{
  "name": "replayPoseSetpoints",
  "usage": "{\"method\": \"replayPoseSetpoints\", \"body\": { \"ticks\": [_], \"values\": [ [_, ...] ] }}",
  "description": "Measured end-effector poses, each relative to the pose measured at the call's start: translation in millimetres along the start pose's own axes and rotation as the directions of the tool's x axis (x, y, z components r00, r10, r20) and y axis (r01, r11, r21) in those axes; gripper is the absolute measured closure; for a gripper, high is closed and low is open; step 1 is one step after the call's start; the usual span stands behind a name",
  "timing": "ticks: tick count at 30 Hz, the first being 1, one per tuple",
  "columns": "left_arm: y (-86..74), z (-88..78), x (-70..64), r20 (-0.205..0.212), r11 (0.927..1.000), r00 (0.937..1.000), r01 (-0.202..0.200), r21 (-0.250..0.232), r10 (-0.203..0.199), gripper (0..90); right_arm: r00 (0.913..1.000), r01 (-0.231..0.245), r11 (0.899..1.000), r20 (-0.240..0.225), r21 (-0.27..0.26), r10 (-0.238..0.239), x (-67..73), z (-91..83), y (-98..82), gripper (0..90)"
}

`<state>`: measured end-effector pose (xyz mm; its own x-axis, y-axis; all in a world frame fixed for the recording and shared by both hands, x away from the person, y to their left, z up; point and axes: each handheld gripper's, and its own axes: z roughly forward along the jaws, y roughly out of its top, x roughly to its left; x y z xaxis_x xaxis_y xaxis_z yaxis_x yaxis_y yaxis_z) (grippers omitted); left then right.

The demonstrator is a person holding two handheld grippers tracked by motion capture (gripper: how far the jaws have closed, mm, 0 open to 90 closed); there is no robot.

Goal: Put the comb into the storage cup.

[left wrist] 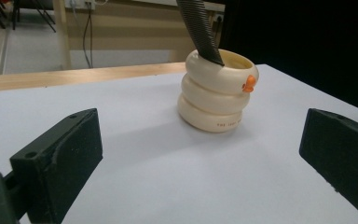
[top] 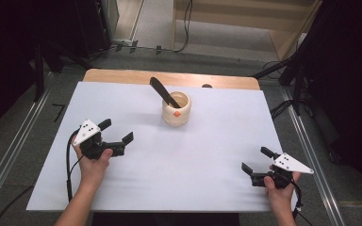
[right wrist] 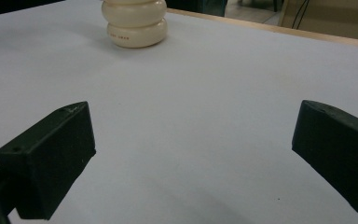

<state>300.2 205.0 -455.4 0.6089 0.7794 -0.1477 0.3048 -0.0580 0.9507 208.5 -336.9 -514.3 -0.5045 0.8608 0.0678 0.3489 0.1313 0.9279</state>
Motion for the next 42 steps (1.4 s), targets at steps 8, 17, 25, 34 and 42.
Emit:
{"method": "replayPoseSetpoints", "body": {
  "ticks": [8, 17, 25, 34, 42],
  "values": [
    [-11.3, -17.4, 4.2, -0.011, 0.9999, 0.9998, 0.016, -0.002, -0.016, 0.0, 1.0, 0.002, 1.0, 0.005, 0.004, -0.002, 0.0, 0.3, -0.1, 0.0],
    [-20.8, -36.2, 10.0, -0.035, 0.9999, 0.9993, 0.015, 0.003, -0.015, 0.0, 1.0, -0.003, 1.0, 0.008, 0.004, 0.003, 0.1, 0.1, -0.2, 0.0],
    [-25.9, -50.6, 17.0, -0.062, 0.9999, 0.9981, 0.006, 0.015, -0.005, 0.0, 1.0, -0.004, 1.0, 0.007, 0.003, 0.004, 0.0, 0.1, -0.2, 0.0],
    [-33.2, -66.7, 21.4, -0.076, 0.9996, 0.9971, 0.006, 0.027, -0.004, 0.0, 0.9999, -0.006, 1.0, 0.008, 0.002, 0.006, 0.0, -0.1, -0.1, 0.0],
    [-38.1, -80.5, 31.0, -0.108, 0.9994, 0.9942, 0.009, 0.035, -0.005, 0.0, 1.0, -0.003, 1.0, 0.007, -0.002, 0.004, -0.5, -0.2, -0.2, 0.0]
  ]
}}
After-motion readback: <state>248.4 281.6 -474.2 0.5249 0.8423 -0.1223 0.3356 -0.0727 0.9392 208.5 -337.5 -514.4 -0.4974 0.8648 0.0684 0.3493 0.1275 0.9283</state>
